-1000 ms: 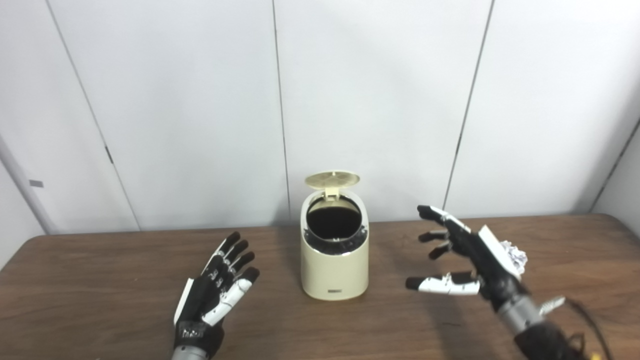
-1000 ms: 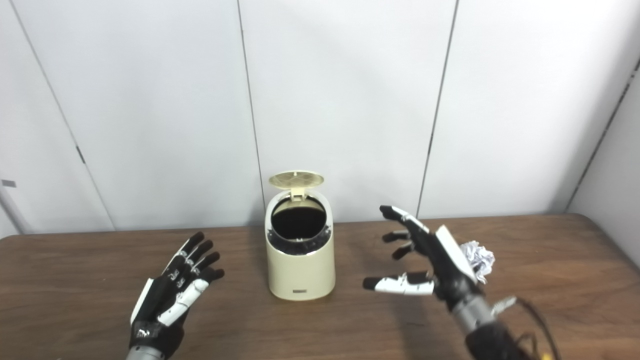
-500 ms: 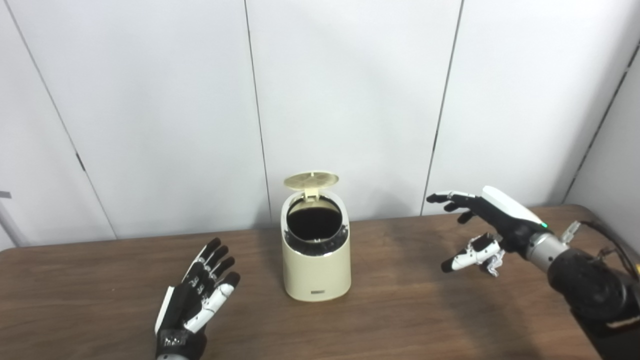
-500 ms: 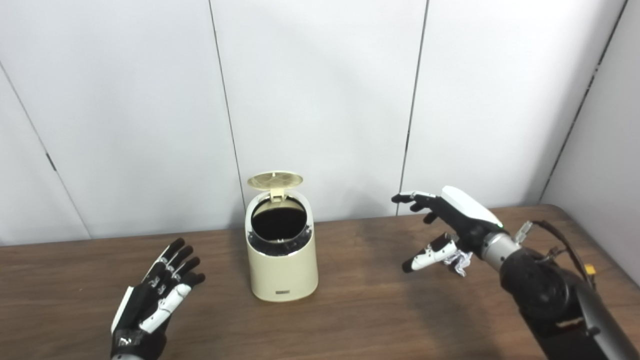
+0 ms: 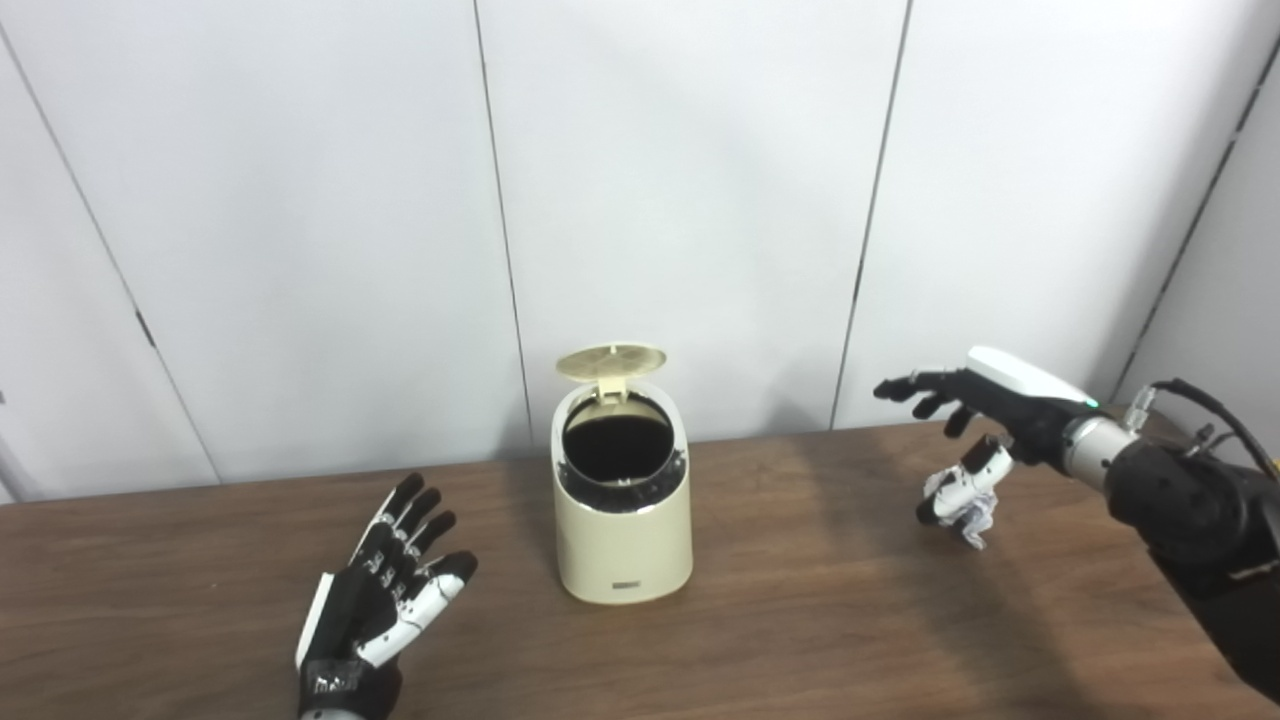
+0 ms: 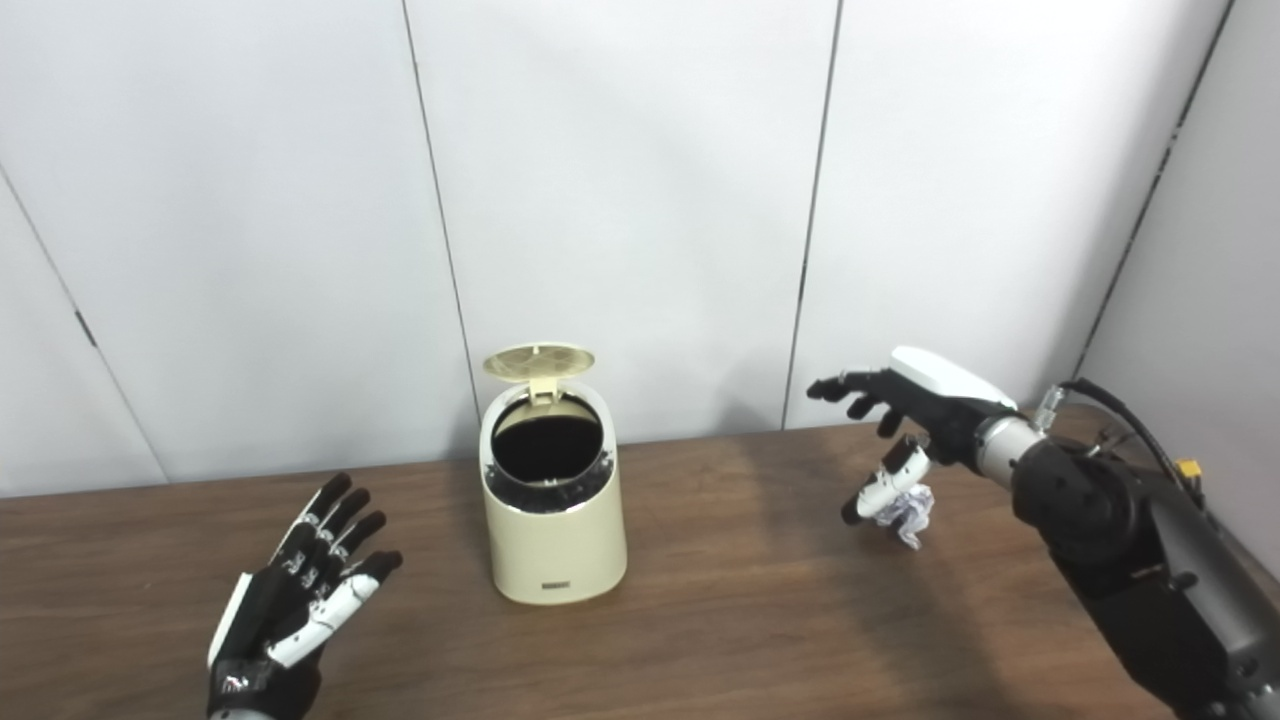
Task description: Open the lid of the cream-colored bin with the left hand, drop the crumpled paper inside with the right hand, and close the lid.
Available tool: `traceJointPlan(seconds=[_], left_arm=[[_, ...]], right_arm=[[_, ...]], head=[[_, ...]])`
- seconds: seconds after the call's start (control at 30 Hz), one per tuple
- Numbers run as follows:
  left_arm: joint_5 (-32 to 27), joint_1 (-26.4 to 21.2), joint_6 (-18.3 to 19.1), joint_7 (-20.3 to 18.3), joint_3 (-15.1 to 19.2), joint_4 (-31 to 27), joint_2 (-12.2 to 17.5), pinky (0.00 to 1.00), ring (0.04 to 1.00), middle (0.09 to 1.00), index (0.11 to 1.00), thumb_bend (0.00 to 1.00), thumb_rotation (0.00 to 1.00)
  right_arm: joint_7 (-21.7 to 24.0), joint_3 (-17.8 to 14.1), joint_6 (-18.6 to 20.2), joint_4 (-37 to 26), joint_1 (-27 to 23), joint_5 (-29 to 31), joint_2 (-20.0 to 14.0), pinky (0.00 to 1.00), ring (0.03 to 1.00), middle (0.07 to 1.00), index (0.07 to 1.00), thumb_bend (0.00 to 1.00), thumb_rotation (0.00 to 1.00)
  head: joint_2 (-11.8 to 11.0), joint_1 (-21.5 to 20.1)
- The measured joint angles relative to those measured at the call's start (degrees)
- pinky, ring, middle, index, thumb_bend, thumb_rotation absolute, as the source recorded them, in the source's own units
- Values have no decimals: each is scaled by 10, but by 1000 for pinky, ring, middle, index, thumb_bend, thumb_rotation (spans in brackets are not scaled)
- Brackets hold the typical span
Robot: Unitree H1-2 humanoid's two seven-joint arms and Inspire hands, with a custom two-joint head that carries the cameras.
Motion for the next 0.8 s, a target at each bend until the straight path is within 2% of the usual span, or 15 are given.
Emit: traceJointPlan(seconds=[0.1, 0.33, 0.8], left_arm=[[0, 0, 0, -3, 0, 0, 0, 698, 885, 936, 977, 667, 114], [0, 0, 0, -7, 1, 0, 0, 712, 880, 928, 970, 689, 137], [1, 0, 0, -7, 0, 0, -1, 728, 885, 931, 971, 696, 183]], right_arm=[[19, 19, 6, 32, -21, -9, -3, 802, 904, 922, 893, 887, 95], [31, 50, 16, 81, -44, -42, -5, 797, 914, 949, 901, 878, 73], [31, 69, 13, 133, -59, -66, -5, 800, 912, 946, 896, 868, 93]], head=[[1, 2], [1, 4], [3, 4]])
